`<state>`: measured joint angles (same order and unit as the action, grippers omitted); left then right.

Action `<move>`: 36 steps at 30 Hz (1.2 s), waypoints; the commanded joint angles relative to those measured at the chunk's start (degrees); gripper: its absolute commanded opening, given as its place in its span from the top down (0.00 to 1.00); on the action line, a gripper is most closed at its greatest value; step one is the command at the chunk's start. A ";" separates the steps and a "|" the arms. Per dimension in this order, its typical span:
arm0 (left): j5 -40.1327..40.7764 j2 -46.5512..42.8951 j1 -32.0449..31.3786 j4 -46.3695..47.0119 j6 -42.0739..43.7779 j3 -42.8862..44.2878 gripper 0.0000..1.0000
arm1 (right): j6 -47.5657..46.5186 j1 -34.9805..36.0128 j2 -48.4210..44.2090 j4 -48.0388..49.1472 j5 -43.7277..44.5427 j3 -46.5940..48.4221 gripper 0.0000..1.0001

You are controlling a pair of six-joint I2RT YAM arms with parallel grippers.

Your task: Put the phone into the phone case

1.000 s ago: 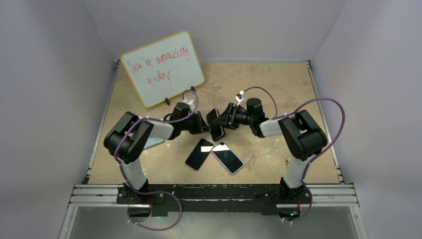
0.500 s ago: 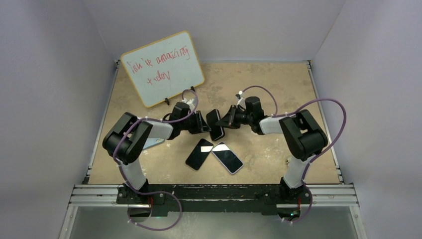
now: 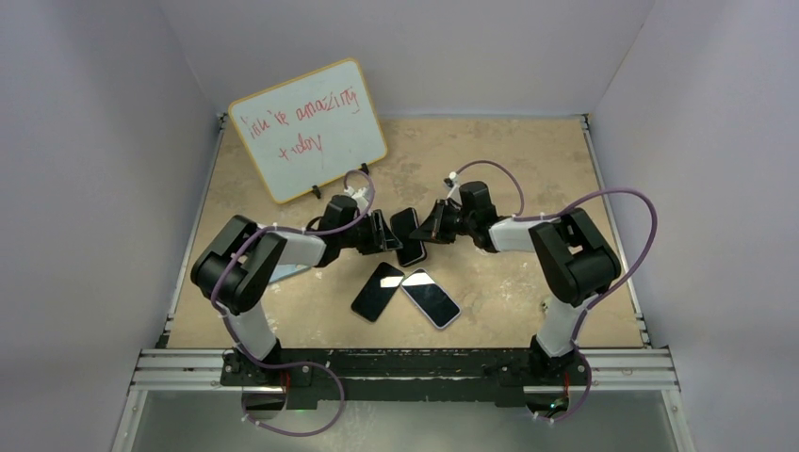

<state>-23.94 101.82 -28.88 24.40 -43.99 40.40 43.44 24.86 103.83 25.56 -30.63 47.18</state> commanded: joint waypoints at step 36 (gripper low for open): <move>-22.75 -35.58 5.81 26.98 -29.82 -15.85 0.34 | 19.90 7.16 -36.50 25.67 -10.53 -13.81 1.00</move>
<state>-44.91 66.28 -22.90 41.10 -69.17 25.56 60.01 31.24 66.72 42.74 -40.14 31.68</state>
